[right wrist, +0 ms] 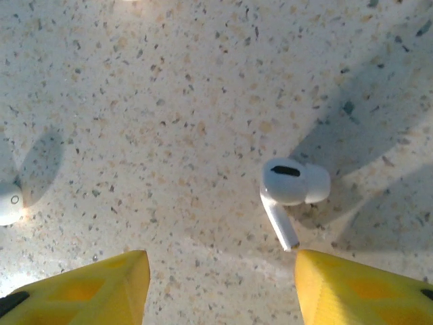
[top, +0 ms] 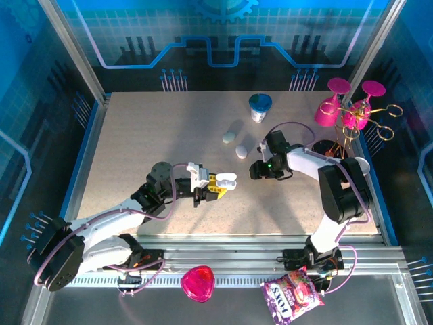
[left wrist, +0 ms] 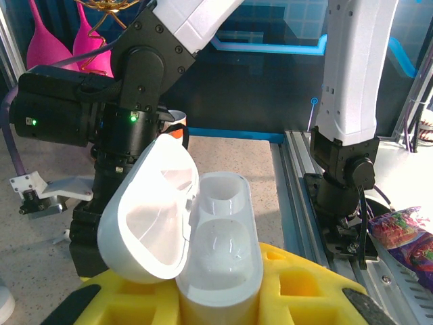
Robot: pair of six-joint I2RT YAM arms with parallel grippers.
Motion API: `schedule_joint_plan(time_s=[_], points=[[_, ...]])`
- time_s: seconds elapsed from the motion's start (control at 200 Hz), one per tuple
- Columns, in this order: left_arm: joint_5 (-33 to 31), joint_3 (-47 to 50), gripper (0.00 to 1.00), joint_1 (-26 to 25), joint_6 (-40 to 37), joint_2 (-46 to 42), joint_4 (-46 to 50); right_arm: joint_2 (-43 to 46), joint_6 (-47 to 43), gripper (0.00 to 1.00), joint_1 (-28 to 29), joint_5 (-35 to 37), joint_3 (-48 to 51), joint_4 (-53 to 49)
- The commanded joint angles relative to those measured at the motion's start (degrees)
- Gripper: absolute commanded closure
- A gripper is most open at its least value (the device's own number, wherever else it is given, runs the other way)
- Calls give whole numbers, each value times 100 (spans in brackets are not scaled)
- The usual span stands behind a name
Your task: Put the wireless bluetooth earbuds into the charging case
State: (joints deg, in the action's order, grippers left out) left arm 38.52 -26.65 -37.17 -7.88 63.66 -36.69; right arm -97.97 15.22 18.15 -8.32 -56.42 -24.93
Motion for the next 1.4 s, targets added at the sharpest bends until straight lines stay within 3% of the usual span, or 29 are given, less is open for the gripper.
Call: schedule_joint_plan(time_s=[0.0,0.26,0.665,0.81,1.396], points=[[-20,-210,86,-38,-83,16,-210,264,153,42,23,186,69,-213],[37,-231,86,-53,-60,11,-201,22,357,40,-75,445,-391,-438],[6,-235,85,-53,-256,-109,127,-1474,-240,41,175,1417,-2739,-2967],[4,-227,85,-53,-267,-61,115,-1835,-417,48,230,1274,-3173,-3221],[-3,-173,85,-49,-249,-80,94,-2673,-776,54,401,1324,-3806,-3721]])
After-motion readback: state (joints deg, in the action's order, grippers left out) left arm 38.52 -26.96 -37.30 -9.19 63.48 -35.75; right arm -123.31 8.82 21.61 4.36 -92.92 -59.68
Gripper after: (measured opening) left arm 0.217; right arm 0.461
